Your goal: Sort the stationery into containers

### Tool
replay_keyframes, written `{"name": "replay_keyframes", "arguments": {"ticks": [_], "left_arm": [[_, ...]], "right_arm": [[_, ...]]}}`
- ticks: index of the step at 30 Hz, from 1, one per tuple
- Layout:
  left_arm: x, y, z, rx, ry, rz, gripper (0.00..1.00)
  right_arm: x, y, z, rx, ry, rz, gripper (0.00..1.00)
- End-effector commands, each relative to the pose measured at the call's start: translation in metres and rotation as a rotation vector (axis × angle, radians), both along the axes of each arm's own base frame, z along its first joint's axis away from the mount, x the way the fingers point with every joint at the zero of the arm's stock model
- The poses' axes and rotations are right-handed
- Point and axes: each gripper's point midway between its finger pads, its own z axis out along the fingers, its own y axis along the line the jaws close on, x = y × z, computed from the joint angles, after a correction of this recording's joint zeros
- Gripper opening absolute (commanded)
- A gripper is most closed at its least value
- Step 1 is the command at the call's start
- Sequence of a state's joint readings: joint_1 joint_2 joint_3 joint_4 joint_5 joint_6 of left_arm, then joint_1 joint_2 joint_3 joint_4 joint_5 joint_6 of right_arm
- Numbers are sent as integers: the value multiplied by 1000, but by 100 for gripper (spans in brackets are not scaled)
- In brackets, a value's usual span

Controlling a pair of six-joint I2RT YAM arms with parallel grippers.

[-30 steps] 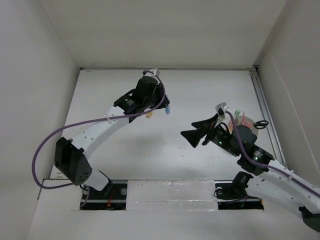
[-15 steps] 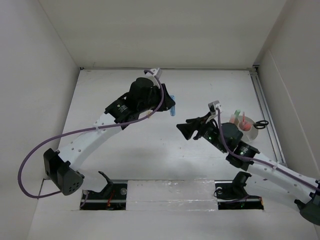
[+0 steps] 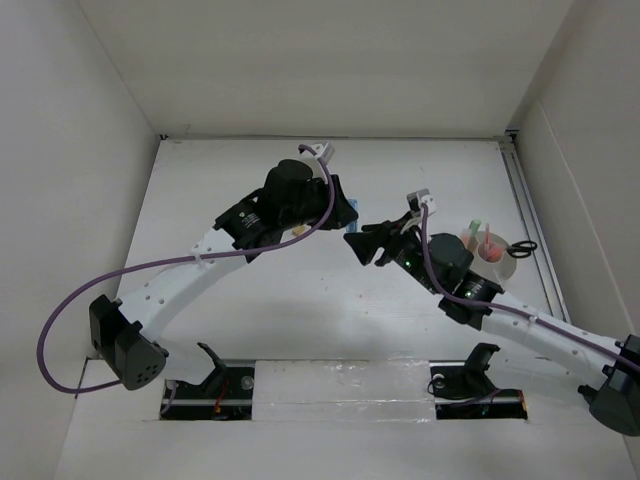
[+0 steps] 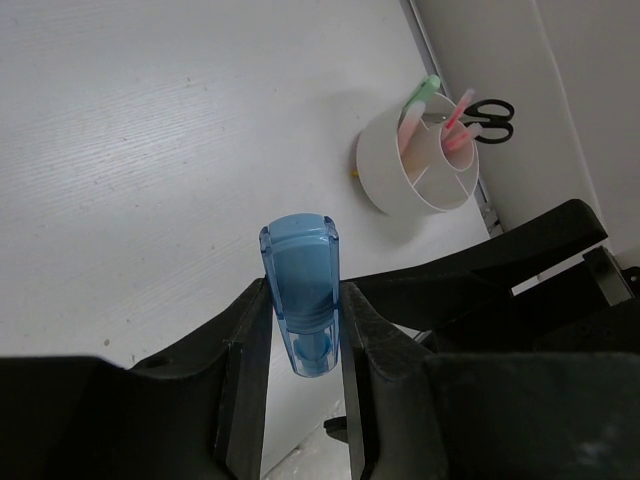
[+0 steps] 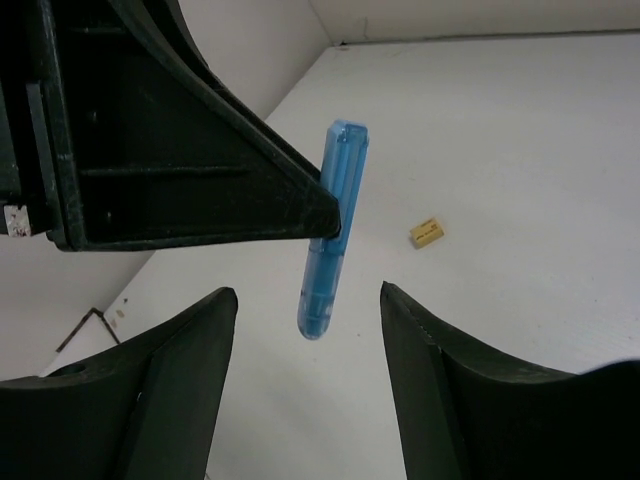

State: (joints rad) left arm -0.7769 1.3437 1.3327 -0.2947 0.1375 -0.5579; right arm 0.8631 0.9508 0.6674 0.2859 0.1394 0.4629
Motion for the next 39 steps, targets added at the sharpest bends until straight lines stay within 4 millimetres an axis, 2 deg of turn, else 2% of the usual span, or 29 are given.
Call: {"name": "replay_keyframes", "arguments": {"ticks": [1, 5, 14, 19, 22, 29, 30, 32, 34, 36, 37, 38, 39], "left_arm": [[-3, -5, 13, -41, -40, -36, 0], [-3, -4, 8, -34, -32, -36, 0], [-8, -9, 5, -40, -14, -72, 0], [-9, -11, 7, -49, -18, -81, 0], [-16, -16, 3, -40, -13, -97, 0], [-24, -16, 23, -81, -44, -108, 0], [-24, -16, 23, -81, -44, -108, 0], [-24, -16, 23, -81, -44, -108, 0], [-25, -14, 22, -81, -44, -108, 0], [-26, -11, 24, -74, -54, -103, 0], [-26, -11, 24, -74, -54, -103, 25], [-27, -6, 36, -96, -84, -92, 44], [-29, -5, 40, -107, -95, -92, 55]], "right_arm": [[7, 1, 48, 99, -103, -21, 65], [12, 6, 42, 83, -89, -20, 62], [16, 6, 48, 103, -93, -38, 47], [21, 7, 46, 112, -86, -61, 41], [21, 7, 48, 126, -86, -60, 38], [24, 9, 41, 111, -73, -69, 16], [26, 7, 41, 111, -72, -84, 8], [27, 3, 44, 127, -71, -104, 0], [26, -2, 49, 136, -77, -119, 0], [27, -8, 44, 114, -58, -147, 0], [27, -8, 34, 94, -43, -147, 0], [25, -15, 40, 104, -49, -164, 0], [26, -22, 30, 79, -30, -190, 0]]}}
